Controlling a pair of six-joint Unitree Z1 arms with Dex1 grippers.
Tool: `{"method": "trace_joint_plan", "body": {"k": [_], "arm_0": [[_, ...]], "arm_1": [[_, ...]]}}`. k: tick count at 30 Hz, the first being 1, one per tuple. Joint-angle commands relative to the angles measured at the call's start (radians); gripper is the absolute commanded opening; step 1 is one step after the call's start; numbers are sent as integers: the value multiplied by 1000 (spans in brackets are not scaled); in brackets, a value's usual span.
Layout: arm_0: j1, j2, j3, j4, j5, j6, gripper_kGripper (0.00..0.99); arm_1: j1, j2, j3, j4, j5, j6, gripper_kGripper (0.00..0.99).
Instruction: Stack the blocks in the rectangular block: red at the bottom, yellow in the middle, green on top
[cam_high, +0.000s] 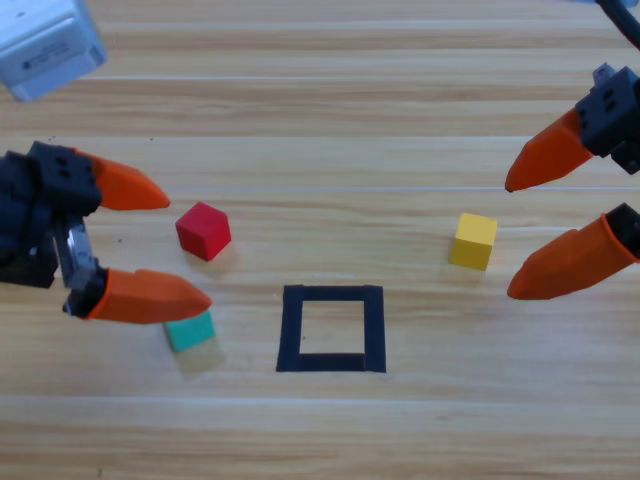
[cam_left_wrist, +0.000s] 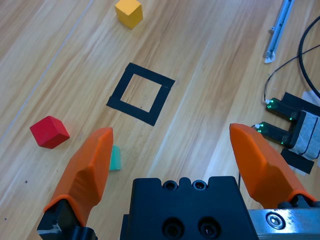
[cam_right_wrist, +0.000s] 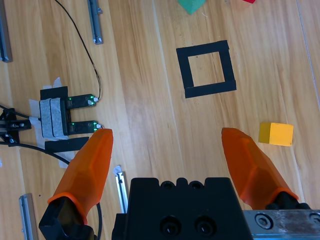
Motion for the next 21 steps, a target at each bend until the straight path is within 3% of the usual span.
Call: {"method": "trace_joint_plan", "body": {"k": [1, 8, 12, 21], "arm_0": [[-23, 17, 21, 13, 31, -20, 990], [-23, 8, 19, 22, 39, -26, 990], [-23, 7, 18, 30, 39, -36, 990], [-21, -7, 15, 40, 42, -41, 990]], "arm_1": [[33, 51, 30, -29, 20, -11, 956], [33, 60, 28, -27, 11, 0, 956], [32, 121, -9, -29, -66, 84, 956], [-174, 358, -211, -35, -156, 308, 990]]}}
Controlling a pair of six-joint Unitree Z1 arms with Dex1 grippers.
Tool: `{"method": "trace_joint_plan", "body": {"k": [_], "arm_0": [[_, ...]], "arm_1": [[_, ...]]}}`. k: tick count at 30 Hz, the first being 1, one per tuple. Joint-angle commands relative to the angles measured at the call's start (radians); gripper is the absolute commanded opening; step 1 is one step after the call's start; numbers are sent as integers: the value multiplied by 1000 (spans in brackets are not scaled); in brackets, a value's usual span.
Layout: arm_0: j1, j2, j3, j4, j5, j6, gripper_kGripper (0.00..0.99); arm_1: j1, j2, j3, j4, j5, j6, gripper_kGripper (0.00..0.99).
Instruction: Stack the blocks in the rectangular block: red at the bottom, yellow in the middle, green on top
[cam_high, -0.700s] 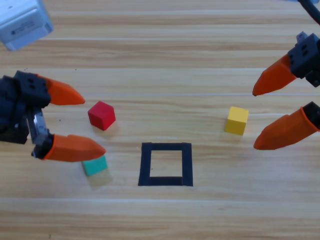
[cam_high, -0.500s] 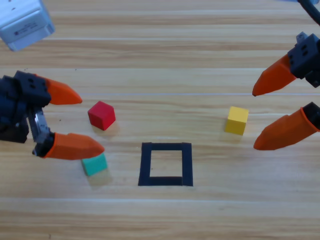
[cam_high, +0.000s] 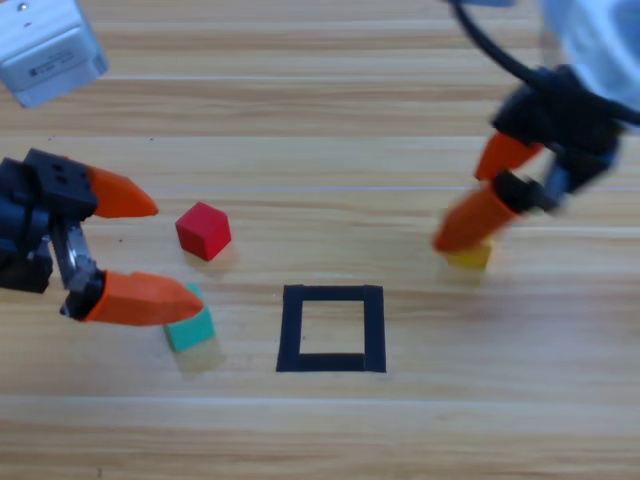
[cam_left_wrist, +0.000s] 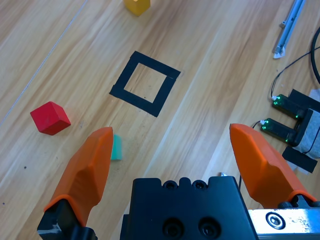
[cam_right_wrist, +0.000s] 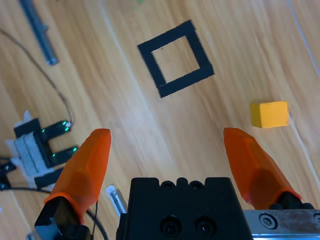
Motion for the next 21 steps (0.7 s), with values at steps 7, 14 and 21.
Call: {"method": "trace_joint_plan", "body": {"k": [7, 14, 21], "arm_0": [[12, 49, -70, 28, 130, -133, 990], [246, 283, -298, 183, 102, -299, 990], [396, 567, -593, 445, 105, -263, 988]], "arm_1": [[-227, 333, -166, -37, -58, 218, 990], [-227, 416, -152, -74, -159, 307, 990], [-227, 412, -119, -94, -160, 381, 990]]}}
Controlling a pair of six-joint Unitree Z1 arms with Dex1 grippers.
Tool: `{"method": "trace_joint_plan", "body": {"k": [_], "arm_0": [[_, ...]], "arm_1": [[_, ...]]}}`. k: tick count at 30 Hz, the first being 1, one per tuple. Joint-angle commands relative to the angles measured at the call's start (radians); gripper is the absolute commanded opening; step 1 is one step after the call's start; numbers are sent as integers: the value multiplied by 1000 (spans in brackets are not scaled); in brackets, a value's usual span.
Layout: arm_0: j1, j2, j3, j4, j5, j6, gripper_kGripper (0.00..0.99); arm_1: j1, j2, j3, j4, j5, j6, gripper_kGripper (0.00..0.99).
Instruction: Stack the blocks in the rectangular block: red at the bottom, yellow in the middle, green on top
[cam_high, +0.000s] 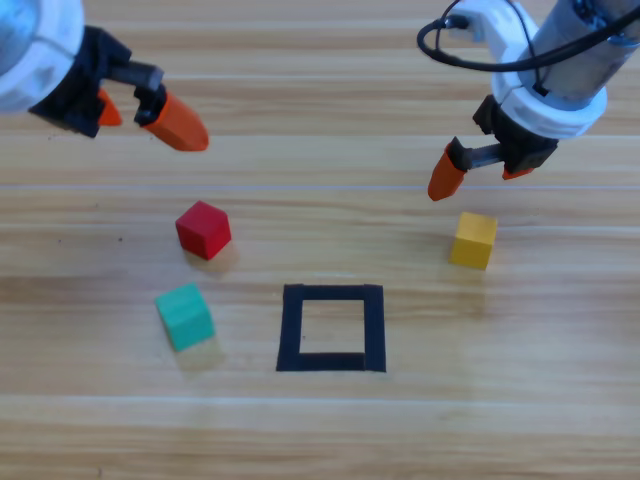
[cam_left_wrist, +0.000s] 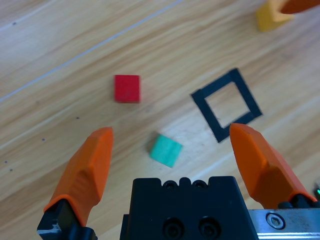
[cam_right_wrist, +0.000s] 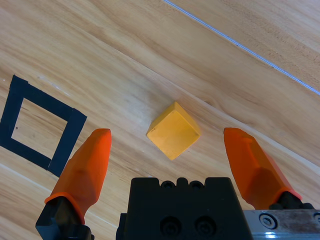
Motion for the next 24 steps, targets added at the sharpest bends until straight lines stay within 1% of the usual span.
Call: {"method": "trace_joint_plan", "body": {"k": [1, 2, 3, 4, 5, 8, 10, 14, 17, 19, 24], "arm_0": [[155, 248, -185, 160, -19, 47, 986], [161, 291, -220, 179, -34, 61, 988], [161, 328, -255, 200, -51, 76, 988], [161, 359, -289, 220, -51, 77, 986], [160, 394, -321, 242, -51, 88, 986], [157, 446, -355, 263, -48, 107, 988], [152, 475, -370, 271, -43, 114, 988], [129, 538, -428, 309, -7, 122, 990], [117, 557, -439, 318, -4, 131, 990], [111, 567, -436, 320, 6, 131, 990], [45, 636, -445, 320, 61, 119, 990]], "arm_1": [[-22, 43, 54, -34, -25, 72, 990], [-22, 43, 62, -32, -69, 134, 990], [-19, 43, 62, -26, -142, 199, 990], [-8, 41, 59, -6, -194, 272, 990], [-2, 40, 60, 9, -224, 342, 990], [12, 54, 62, 27, -227, 456, 990], [30, 61, 60, 34, -227, 483, 990], [86, 69, 52, 38, -224, 500, 989], [109, 80, 37, 38, -211, 506, 989], [113, 87, 26, 38, -201, 514, 988], [115, 113, 13, 38, -195, 528, 988]]}}
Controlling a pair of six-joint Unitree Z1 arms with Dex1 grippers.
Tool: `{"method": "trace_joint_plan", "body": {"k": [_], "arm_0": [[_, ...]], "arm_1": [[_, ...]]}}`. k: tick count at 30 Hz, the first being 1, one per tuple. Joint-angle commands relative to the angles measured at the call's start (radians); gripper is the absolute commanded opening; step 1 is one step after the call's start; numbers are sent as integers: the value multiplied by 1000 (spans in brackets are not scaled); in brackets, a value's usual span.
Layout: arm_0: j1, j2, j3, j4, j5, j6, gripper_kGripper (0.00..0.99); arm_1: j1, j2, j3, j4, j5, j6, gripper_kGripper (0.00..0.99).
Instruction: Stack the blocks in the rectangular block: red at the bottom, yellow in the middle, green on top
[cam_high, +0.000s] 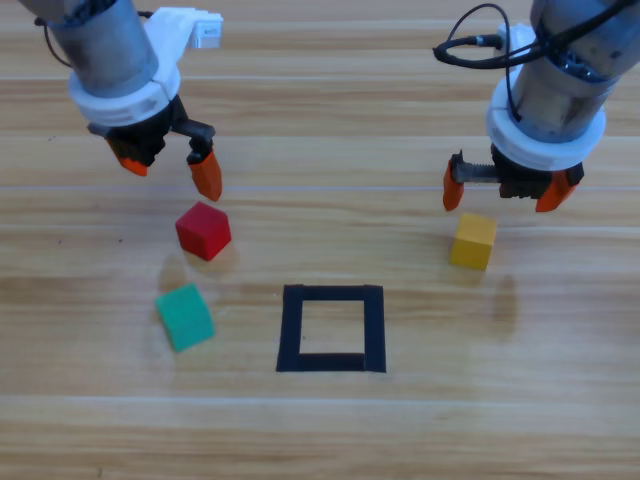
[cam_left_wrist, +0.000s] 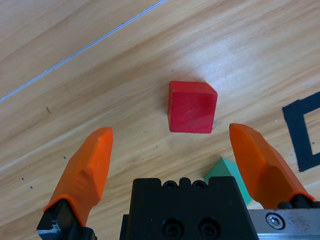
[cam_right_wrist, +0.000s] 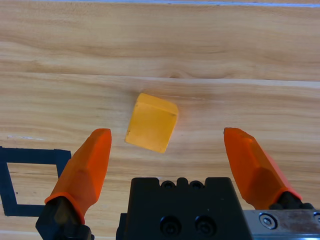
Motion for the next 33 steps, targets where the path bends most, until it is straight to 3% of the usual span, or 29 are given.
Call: {"method": "trace_joint_plan", "body": {"k": [1, 9, 15, 19, 23, 26, 29, 30, 33], "arm_0": [[-89, 118, -8, 8, 52, -1, 990], [-144, 190, -27, 7, 69, -14, 990], [-141, 216, -34, 2, 75, -13, 990], [-119, 222, -39, -2, 78, -1, 990], [-98, 224, -42, -4, 78, 10, 989], [-79, 222, -46, -4, 77, 16, 982], [-63, 216, -46, -4, 72, 22, 900], [-56, 213, -45, -4, 72, 22, 839], [-46, 213, -42, -4, 72, 22, 649]], "arm_1": [[35, 103, -22, 8, 20, 19, 988], [35, 186, -74, 8, 40, 48, 976], [35, 212, -79, 9, 46, 65, 876], [30, 214, -77, 14, 46, 70, 695], [27, 214, -76, 15, 45, 64, 189], [27, 209, -79, 15, 43, 56, 149], [27, 194, -82, 15, 43, 56, 141], [27, 183, -82, 17, 43, 56, 34], [27, 155, -79, 17, 41, 42, 0]]}}
